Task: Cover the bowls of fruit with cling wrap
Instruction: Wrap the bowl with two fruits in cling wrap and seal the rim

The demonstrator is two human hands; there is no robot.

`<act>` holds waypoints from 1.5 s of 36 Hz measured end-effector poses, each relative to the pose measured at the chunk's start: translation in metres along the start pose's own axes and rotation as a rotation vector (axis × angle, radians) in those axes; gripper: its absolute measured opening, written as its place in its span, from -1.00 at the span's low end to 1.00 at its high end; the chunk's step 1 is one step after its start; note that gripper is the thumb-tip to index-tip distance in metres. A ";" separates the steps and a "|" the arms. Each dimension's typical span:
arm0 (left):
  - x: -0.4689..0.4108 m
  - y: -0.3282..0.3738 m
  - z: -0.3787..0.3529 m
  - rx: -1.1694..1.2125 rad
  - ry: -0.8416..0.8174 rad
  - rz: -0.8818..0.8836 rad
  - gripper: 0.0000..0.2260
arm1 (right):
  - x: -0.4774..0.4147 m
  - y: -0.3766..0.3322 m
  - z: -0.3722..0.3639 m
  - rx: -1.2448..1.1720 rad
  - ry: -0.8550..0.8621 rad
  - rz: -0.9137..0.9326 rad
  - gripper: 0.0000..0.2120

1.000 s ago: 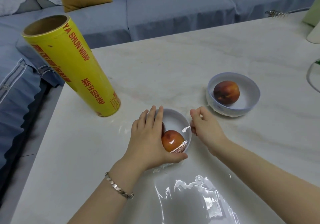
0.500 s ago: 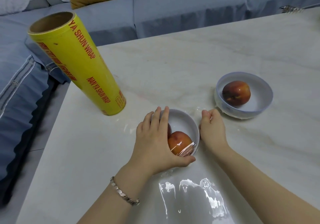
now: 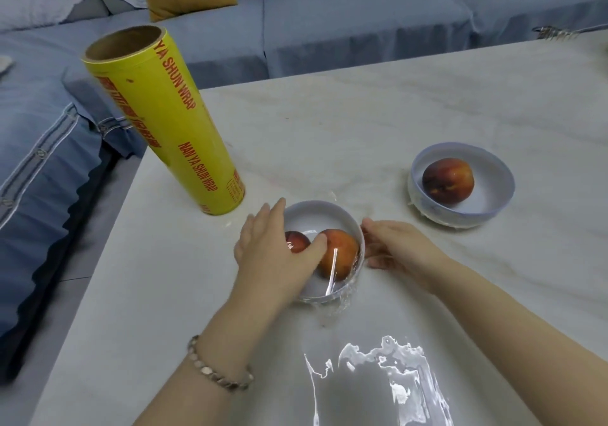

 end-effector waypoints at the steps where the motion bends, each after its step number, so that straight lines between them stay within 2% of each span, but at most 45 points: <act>1: -0.001 0.000 0.004 -0.002 -0.056 -0.075 -0.23 | -0.001 -0.002 -0.001 0.011 -0.004 -0.008 -0.78; 5: -0.004 -0.004 -0.002 -0.213 -0.376 -0.262 0.16 | -0.006 -0.002 -0.002 -0.029 -0.022 -0.141 -0.81; 9: -0.015 -0.003 -0.013 -0.297 -0.404 -0.330 0.27 | -0.006 0.003 -0.003 -0.080 -0.092 -0.242 -0.83; 14: -0.017 -0.002 -0.021 -0.355 -0.376 -0.380 0.27 | -0.007 -0.007 -0.007 0.101 -0.080 -0.087 -0.81; 18: -0.018 -0.003 -0.022 -0.346 -0.348 -0.391 0.25 | -0.001 -0.012 -0.004 0.144 0.005 0.022 -0.69; 24: -0.017 -0.002 -0.020 -0.345 -0.342 -0.390 0.24 | 0.004 -0.017 -0.005 0.015 0.041 -0.041 -0.70; 28: -0.015 0.000 -0.020 -0.352 -0.339 -0.384 0.23 | 0.001 -0.015 -0.010 -0.004 0.013 -0.177 -0.75; 30: -0.015 0.000 -0.019 -0.357 -0.336 -0.384 0.23 | 0.002 -0.020 -0.010 0.057 0.003 -0.237 -0.75; 32: -0.016 0.000 -0.019 -0.357 -0.333 -0.384 0.23 | 0.004 -0.030 -0.005 0.211 0.030 -0.235 -0.65; 37: -0.017 -0.001 -0.020 -0.348 -0.334 -0.384 0.23 | 0.011 -0.044 -0.002 0.481 0.050 -0.118 -0.64; 44: -0.017 -0.002 -0.021 -0.349 -0.331 -0.374 0.24 | 0.020 -0.049 -0.003 0.627 0.214 0.176 -0.54; 50: -0.017 -0.003 -0.021 -0.353 -0.329 -0.364 0.25 | 0.019 -0.038 0.001 0.524 0.250 0.270 -0.53; 54: -0.019 -0.004 -0.022 -0.377 -0.332 -0.361 0.25 | 0.017 -0.025 0.010 0.372 0.200 0.225 -0.55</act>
Point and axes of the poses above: each hand's wrist, its own x-axis away from the middle knuckle, its own z-axis out of the back of the hand, y = z × x, the point moved 5 cm from there along -x, towards the middle knuckle, and after that the axes turned 5 degrees about -z, right-handed, at the moved point
